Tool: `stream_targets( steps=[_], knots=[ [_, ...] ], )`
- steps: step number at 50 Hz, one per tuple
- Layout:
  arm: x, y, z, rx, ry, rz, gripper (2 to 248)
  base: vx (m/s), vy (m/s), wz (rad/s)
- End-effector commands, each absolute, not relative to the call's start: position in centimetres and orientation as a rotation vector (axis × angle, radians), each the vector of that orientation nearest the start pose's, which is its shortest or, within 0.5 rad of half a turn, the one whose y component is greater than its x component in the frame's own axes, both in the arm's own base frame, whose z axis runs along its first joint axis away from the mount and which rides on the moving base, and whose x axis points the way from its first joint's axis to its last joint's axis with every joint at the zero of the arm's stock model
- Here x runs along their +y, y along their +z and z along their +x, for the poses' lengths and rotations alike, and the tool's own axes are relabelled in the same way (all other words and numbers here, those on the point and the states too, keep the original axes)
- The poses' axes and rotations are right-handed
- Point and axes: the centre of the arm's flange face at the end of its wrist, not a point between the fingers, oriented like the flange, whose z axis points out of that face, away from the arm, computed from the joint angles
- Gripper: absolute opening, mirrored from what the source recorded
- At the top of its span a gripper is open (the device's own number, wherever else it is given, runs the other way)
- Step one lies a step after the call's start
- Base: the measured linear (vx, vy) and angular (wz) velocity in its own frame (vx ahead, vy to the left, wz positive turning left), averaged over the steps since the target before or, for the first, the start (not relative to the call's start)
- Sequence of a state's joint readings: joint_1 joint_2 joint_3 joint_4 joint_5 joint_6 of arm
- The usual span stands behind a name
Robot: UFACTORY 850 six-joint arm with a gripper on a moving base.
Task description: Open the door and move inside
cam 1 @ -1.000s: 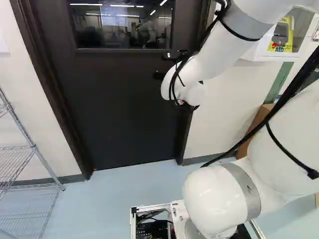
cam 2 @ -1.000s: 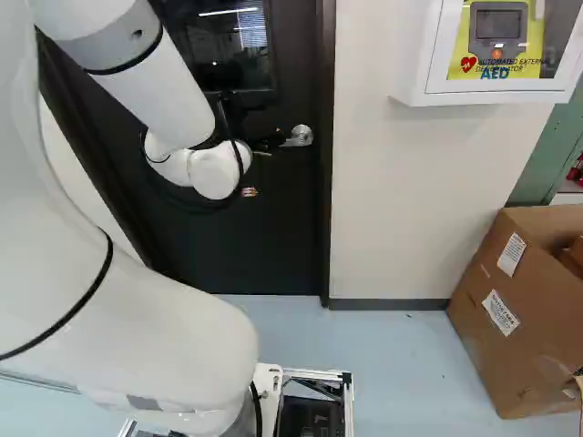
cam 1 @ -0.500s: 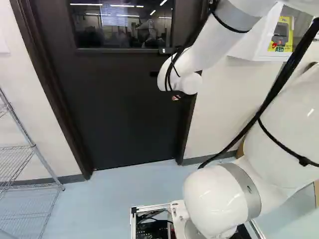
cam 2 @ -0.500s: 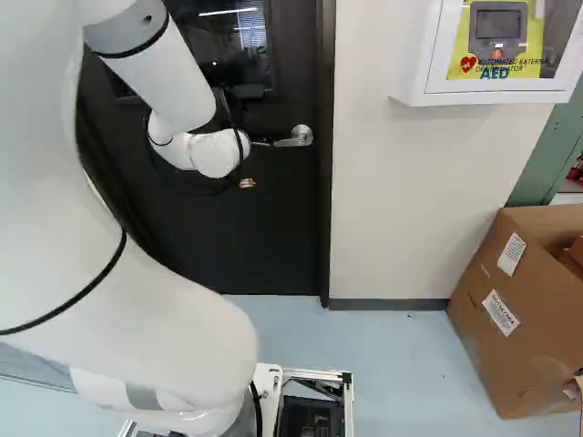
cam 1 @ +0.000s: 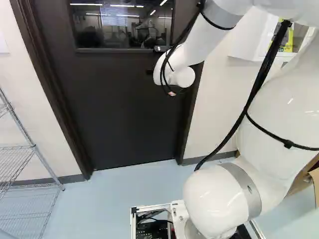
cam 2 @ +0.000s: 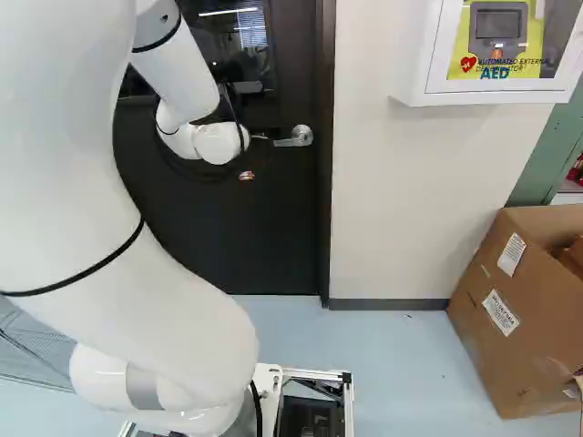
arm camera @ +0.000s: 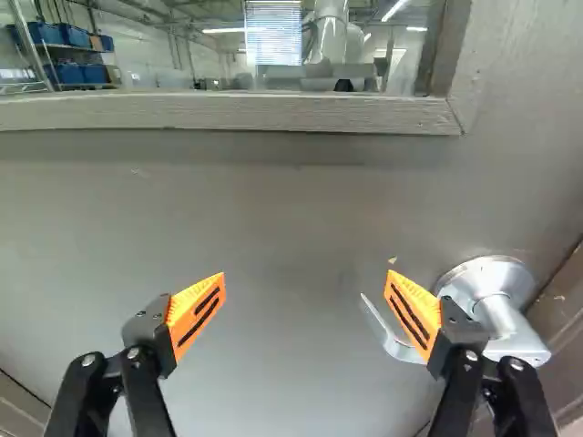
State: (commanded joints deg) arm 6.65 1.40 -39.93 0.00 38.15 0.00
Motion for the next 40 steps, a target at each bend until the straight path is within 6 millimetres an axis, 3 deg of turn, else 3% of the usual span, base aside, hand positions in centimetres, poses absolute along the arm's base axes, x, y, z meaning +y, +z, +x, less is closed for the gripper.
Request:
stream_targets(
  steps=[16,40],
  knots=[
    [5.5,50.0,47.1,-0.139,-1.919,-2.391,247,0.0,0.0,0.0],
    [5.2,47.5,45.5,-0.139,-1.855,-2.446,247,0.0,0.0,0.0]
  ],
)
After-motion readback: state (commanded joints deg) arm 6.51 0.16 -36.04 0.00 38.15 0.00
